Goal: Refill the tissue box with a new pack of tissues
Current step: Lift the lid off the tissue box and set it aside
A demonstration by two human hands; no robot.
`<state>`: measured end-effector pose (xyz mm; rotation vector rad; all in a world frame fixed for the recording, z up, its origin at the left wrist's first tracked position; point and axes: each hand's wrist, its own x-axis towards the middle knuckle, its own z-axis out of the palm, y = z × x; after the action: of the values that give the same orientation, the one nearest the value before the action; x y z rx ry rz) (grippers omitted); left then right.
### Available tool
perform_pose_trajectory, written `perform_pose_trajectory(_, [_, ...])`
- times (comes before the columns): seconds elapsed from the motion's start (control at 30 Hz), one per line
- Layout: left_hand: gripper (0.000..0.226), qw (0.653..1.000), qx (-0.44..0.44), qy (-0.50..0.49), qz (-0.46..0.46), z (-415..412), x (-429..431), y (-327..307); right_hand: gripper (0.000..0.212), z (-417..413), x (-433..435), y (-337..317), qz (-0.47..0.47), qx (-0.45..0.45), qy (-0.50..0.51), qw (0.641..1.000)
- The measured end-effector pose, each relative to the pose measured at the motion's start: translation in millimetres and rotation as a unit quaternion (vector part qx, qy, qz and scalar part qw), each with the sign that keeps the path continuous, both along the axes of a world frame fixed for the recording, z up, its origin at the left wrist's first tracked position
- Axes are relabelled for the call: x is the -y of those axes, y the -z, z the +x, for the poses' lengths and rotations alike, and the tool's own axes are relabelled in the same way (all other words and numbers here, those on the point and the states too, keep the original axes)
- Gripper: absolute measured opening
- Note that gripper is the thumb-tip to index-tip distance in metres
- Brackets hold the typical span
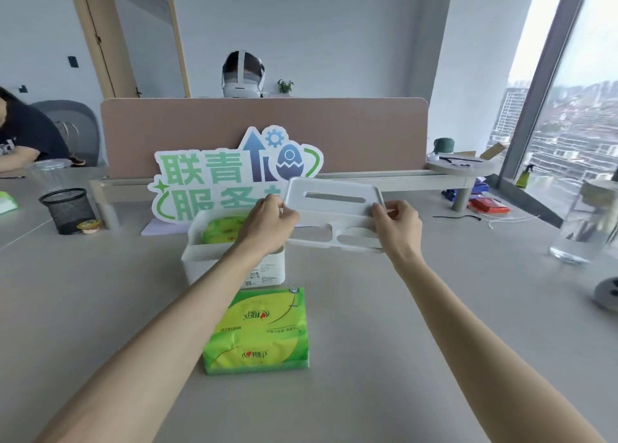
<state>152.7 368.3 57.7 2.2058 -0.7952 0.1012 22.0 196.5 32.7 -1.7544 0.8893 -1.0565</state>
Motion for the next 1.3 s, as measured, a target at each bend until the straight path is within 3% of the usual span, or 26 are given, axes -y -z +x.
perform_pose_trajectory(0.27, [0.031, 0.979, -0.007, 0.021, 0.201, -38.2, 72.1, 22.7, 0.032, -36.5, 34.0, 34.6, -0.024, -0.135, 0.057, 0.989])
perform_pose_trajectory(0.5, [0.029, 0.972, -0.033, 0.019, 0.231, -34.1, 93.6, 44.6, 0.033, -42.7, 53.4, 61.7, -0.006, -0.259, 0.018, 0.966])
perform_pose_trajectory(0.8, [0.041, 0.951, -0.044, 0.061, 0.301, -37.6, 86.9, 54.0, 0.029, -44.5, 54.9, 65.7, -0.062, -0.337, 0.007, 0.939])
perform_pose_trajectory(0.9, [0.042, 0.954, -0.047, 0.086, 0.282, -36.9, 77.0, 50.4, 0.034, -44.7, 46.5, 56.1, -0.160, -0.352, 0.030, 0.922])
perform_pose_trajectory(1.03, [0.038, 0.986, -0.022, 0.085, 0.139, -33.1, 46.8, 35.8, 0.038, -19.0, 14.9, 32.9, -0.244, -0.294, -0.017, 0.924])
perform_pose_trajectory(1.17, [0.032, 0.998, 0.035, 0.051, 0.029, -20.3, -1.1, 17.6, 0.035, 23.7, -24.8, 20.5, -0.267, -0.259, -0.083, 0.925])
perform_pose_trajectory(1.3, [0.030, 0.999, 0.030, -0.007, 0.039, 16.4, -49.6, 17.9, 0.032, 67.6, -58.4, 18.2, -0.256, -0.231, -0.132, 0.929])
